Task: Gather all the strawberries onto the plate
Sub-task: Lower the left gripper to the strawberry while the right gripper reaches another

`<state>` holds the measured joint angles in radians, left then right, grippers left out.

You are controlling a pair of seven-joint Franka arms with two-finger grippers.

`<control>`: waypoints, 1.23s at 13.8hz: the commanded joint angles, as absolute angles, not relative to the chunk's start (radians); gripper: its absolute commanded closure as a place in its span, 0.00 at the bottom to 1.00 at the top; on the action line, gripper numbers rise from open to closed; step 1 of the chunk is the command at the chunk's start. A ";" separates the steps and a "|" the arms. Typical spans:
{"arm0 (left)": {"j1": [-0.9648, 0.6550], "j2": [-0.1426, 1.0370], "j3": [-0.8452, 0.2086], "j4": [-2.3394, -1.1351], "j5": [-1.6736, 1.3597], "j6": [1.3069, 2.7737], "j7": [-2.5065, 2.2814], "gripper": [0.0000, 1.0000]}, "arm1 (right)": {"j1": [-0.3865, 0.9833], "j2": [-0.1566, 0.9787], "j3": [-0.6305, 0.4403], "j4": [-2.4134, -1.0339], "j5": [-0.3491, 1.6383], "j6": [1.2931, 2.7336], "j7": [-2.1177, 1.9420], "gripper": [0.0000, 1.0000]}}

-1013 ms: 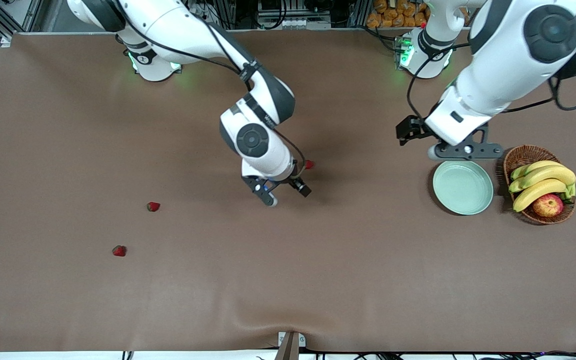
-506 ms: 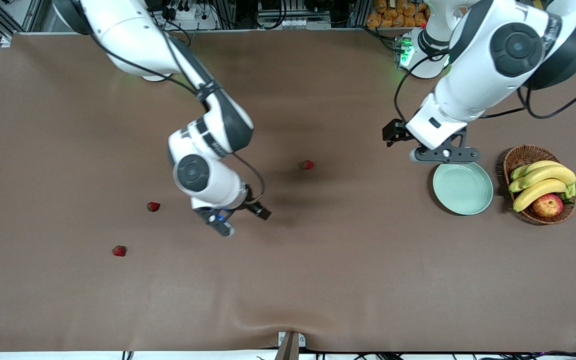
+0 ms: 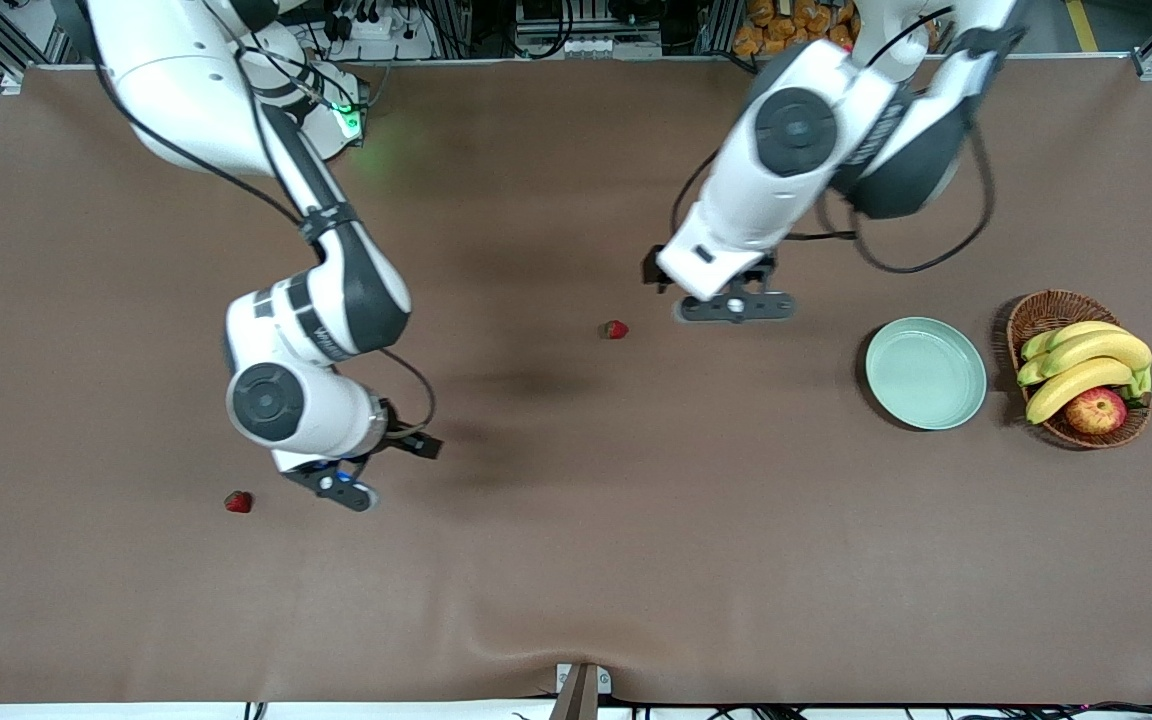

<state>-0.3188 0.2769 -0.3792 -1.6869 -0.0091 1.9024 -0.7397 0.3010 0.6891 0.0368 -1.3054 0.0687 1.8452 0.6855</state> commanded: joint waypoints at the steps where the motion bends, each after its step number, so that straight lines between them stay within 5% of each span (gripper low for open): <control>1: -0.403 0.356 -0.374 -1.674 0.061 1.957 -0.854 0.00 | 0.218 0.658 0.054 -1.351 0.044 1.807 0.524 0.00; 7: -0.468 0.459 -0.374 -1.710 0.098 2.075 -0.965 0.00 | 0.057 0.608 0.054 -1.491 0.002 1.856 0.211 0.00; 12: -0.491 0.480 -0.374 -1.854 0.175 2.278 -1.038 0.00 | 0.028 0.557 0.054 -1.701 -0.028 2.048 0.124 0.00; 17: -0.502 0.578 -0.373 -1.838 0.325 2.335 -1.072 0.00 | 0.038 0.531 0.055 -1.877 -0.028 2.252 0.123 0.02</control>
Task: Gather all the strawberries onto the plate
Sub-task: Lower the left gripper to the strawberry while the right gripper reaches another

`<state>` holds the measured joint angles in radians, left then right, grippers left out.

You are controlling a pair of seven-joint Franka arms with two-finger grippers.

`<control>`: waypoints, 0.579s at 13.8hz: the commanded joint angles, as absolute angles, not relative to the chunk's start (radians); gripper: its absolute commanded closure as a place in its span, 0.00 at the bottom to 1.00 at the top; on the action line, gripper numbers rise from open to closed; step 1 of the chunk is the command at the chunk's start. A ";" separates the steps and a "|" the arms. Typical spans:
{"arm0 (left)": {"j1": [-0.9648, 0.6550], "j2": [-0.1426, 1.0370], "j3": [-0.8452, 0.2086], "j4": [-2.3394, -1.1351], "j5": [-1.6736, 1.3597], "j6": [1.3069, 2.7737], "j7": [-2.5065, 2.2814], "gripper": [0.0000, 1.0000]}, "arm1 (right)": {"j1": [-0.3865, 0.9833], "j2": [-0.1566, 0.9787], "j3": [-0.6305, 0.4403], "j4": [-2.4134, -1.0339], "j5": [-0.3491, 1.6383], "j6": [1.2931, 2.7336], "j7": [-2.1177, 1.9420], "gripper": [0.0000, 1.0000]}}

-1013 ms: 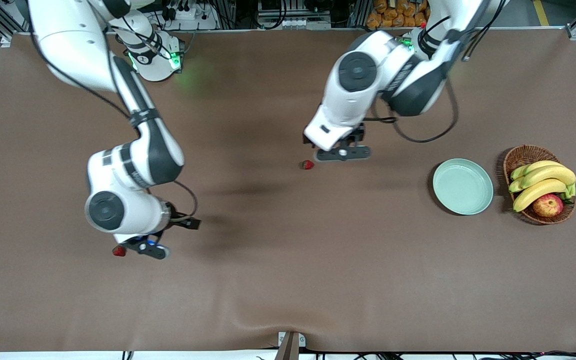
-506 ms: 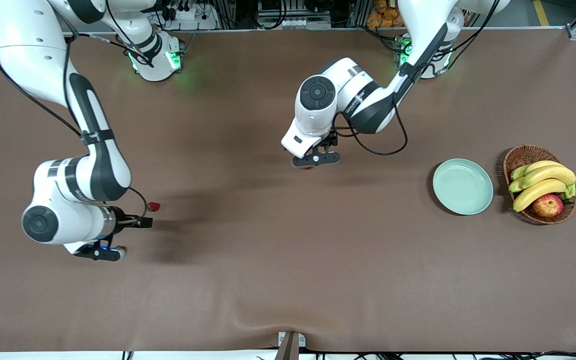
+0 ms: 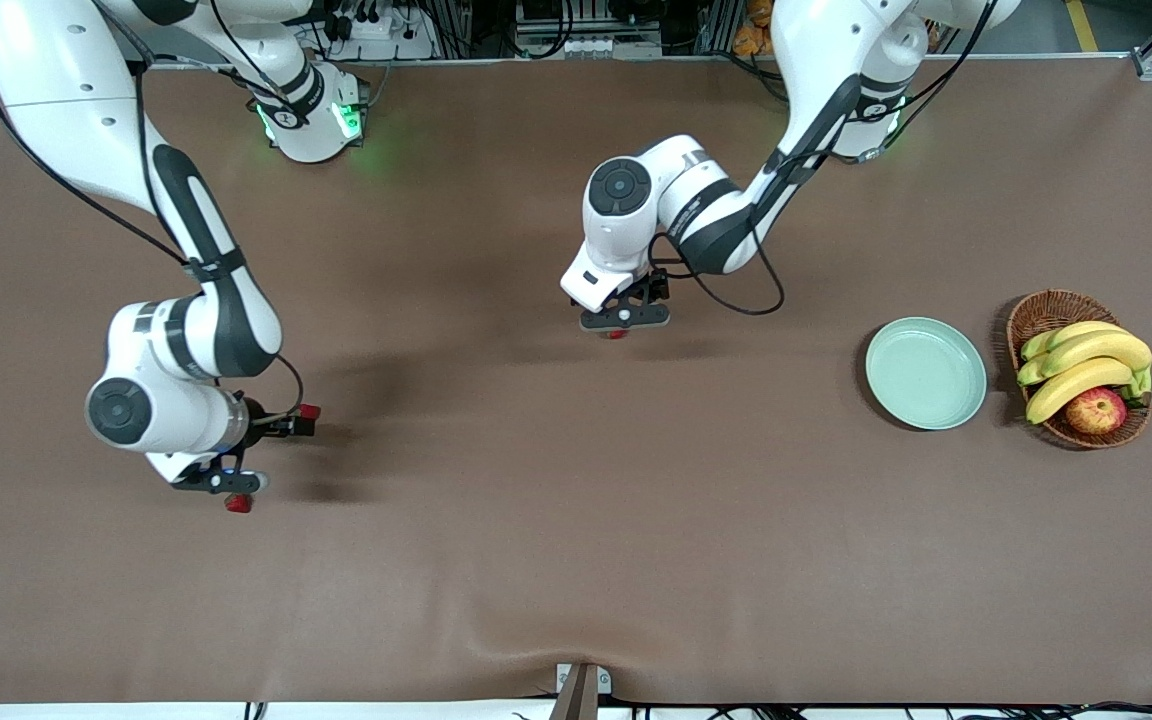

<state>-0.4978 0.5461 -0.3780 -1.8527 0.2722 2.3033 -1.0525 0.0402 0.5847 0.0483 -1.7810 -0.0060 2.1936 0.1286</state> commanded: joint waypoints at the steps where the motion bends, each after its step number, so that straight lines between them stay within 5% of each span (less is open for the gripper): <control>1: -0.496 0.598 -0.371 -1.833 0.346 2.362 -1.072 0.00 | 0.035 0.531 0.055 -1.884 -0.028 2.256 0.123 0.04; 8: -0.506 0.703 -0.368 -1.763 0.419 2.401 -1.072 0.00 | 0.037 0.534 0.055 -1.901 -0.029 2.260 0.120 0.35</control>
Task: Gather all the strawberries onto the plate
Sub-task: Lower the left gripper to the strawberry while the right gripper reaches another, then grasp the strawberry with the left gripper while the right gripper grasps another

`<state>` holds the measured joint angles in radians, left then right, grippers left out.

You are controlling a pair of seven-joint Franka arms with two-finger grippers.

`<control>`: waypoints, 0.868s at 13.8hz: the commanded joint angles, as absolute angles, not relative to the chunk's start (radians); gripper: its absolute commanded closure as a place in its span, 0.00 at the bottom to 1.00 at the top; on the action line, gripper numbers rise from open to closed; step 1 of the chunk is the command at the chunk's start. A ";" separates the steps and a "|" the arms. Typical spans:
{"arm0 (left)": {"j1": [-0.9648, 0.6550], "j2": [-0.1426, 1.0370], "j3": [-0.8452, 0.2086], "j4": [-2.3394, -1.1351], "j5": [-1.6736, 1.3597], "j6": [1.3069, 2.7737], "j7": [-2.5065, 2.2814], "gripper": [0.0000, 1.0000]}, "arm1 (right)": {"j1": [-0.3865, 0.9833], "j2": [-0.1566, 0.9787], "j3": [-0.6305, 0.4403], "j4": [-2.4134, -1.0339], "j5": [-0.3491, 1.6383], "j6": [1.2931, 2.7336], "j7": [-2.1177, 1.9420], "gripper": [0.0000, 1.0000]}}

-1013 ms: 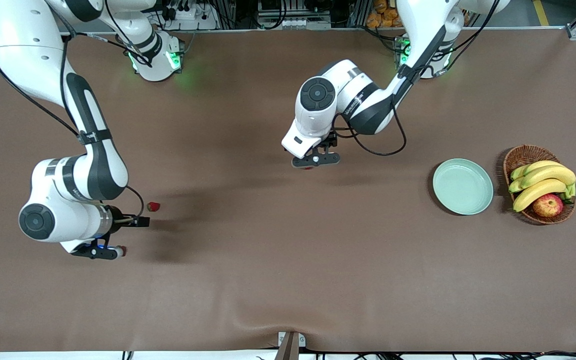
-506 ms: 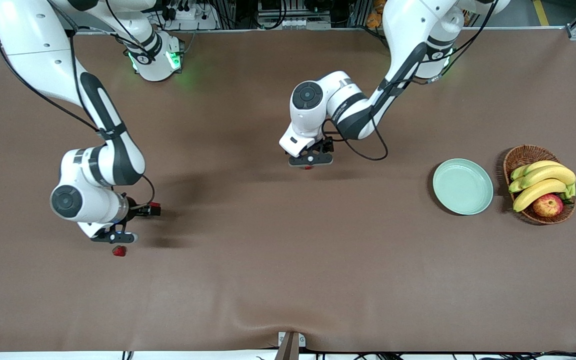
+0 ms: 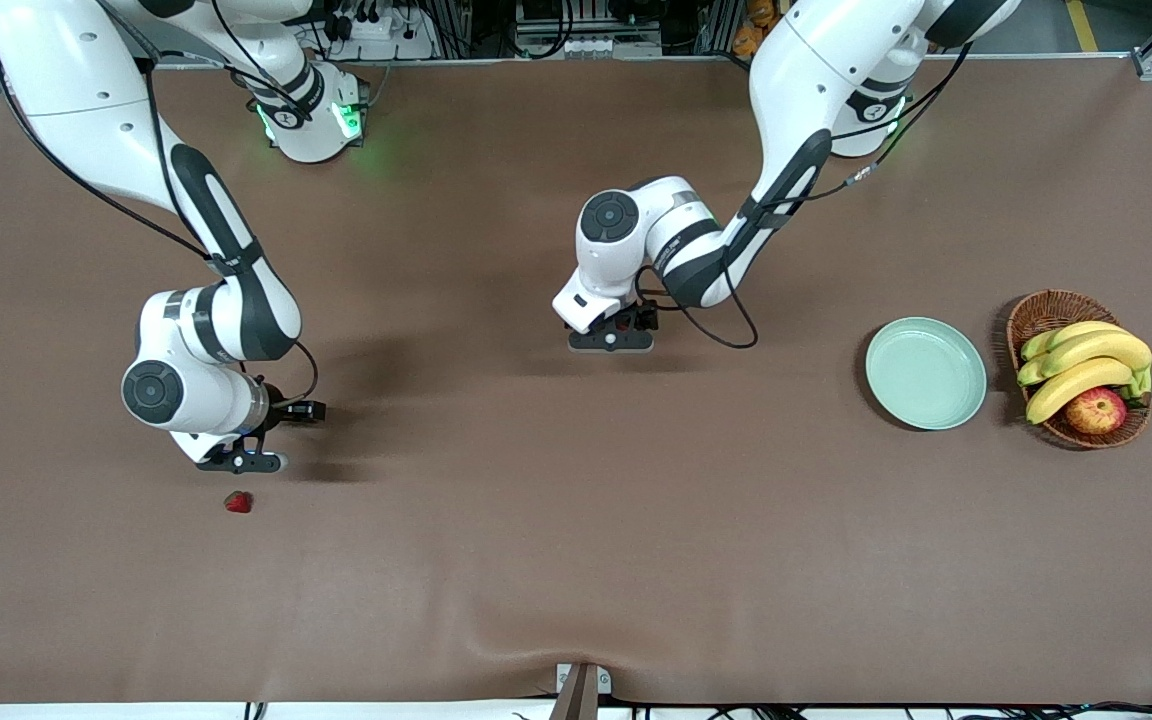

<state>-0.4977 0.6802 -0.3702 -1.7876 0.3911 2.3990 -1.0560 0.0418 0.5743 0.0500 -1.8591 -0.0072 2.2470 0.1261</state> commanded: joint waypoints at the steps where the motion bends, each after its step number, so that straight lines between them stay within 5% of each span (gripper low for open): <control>1: -0.506 0.709 -0.368 -1.763 0.419 2.401 -1.074 0.00 | 0.037 0.535 0.055 -1.899 -0.029 2.264 0.120 0.37; 5: -0.505 0.707 -0.370 -1.773 0.419 2.399 -1.104 0.00 | 0.038 0.558 0.055 -1.899 -0.029 2.316 0.120 0.43; 12: -0.483 0.703 -0.367 -1.773 0.419 2.399 -1.121 0.00 | 0.037 0.560 0.055 -1.902 -0.029 2.315 0.118 0.78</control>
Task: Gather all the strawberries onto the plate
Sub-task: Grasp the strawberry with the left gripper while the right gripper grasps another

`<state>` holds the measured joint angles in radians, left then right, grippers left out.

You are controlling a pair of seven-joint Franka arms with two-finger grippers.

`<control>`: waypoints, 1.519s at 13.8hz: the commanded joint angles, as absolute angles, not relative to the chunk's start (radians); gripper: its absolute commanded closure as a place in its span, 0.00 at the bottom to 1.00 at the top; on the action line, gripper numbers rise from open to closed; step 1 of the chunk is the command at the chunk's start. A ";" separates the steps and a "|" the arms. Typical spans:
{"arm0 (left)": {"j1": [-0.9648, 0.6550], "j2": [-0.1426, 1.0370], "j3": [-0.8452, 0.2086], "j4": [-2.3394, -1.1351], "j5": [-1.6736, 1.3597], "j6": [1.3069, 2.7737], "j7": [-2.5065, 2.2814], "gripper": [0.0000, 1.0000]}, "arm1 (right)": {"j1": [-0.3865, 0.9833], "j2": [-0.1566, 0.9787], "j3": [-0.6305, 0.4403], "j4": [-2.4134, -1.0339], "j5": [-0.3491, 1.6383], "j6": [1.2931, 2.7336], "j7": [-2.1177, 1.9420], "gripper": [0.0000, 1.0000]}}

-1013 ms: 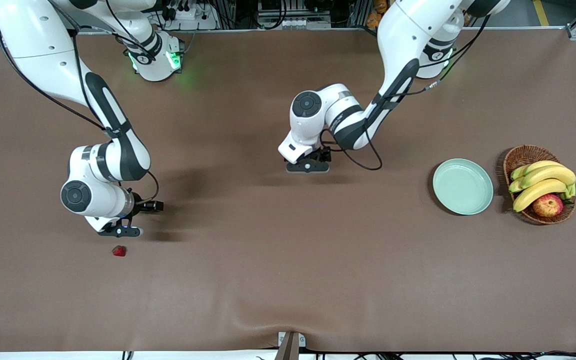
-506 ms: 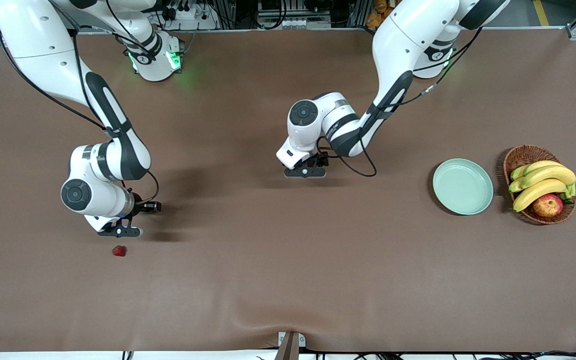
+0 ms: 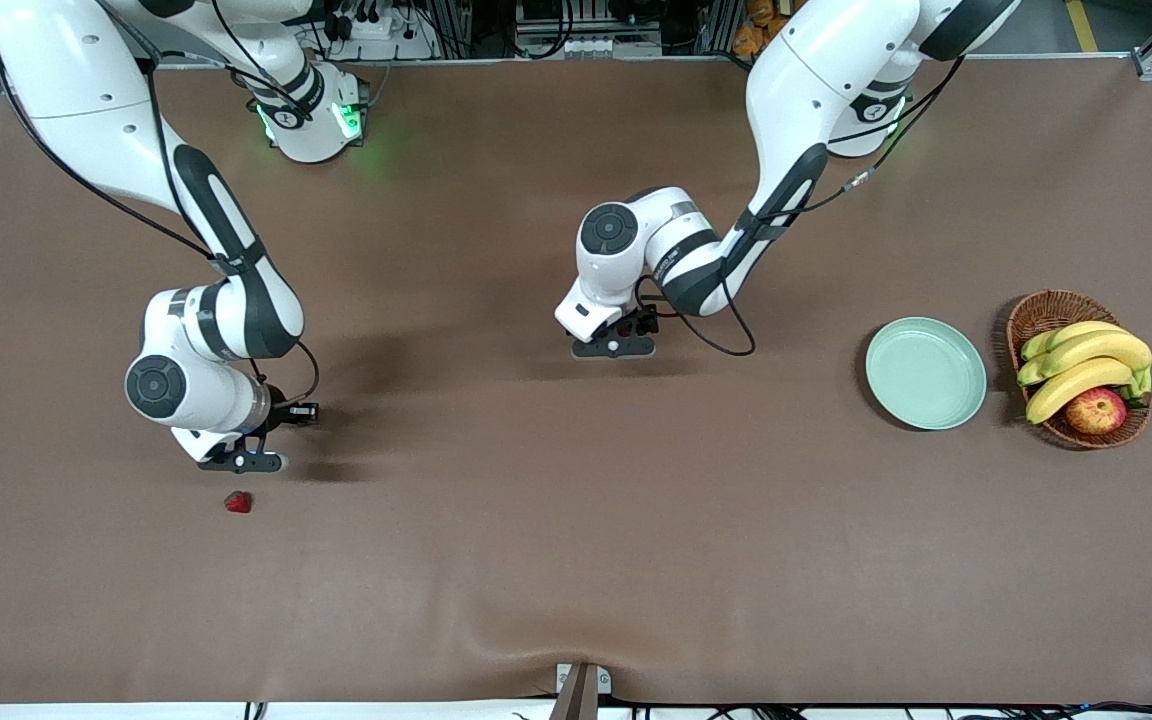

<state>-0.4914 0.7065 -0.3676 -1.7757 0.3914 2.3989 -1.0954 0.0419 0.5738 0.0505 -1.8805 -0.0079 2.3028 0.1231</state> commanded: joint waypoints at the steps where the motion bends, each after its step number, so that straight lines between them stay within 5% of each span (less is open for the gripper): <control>1: -0.471 0.701 -0.367 -1.775 0.419 2.399 -1.120 0.00 | 0.035 0.560 0.055 -1.901 -0.029 2.312 0.118 0.82; 5: -0.480 0.707 -0.368 -1.790 0.419 2.399 -1.138 0.00 | 0.035 0.555 0.055 -1.901 -0.029 2.306 0.117 0.99; 11: -0.489 0.703 -0.374 -1.801 0.419 2.399 -1.152 0.04 | 0.037 0.546 0.057 -1.859 -0.028 2.228 0.120 1.00; 14: -0.491 0.703 -0.374 -1.813 0.419 2.398 -1.155 0.55 | 0.037 0.532 0.061 -1.829 -0.026 2.166 0.121 1.00; 16: -0.491 0.703 -0.374 -1.813 0.419 2.395 -1.164 0.79 | 0.037 0.526 0.061 -1.827 -0.025 2.164 0.123 1.00; 19: -0.491 0.703 -0.374 -1.813 0.419 2.395 -1.167 1.00 | 0.035 0.528 0.061 -1.816 -0.025 2.160 0.123 1.00; 21: -0.491 0.700 -0.374 -1.812 0.419 2.391 -1.169 1.00 | 0.038 0.528 0.061 -1.813 -0.025 2.154 0.126 1.00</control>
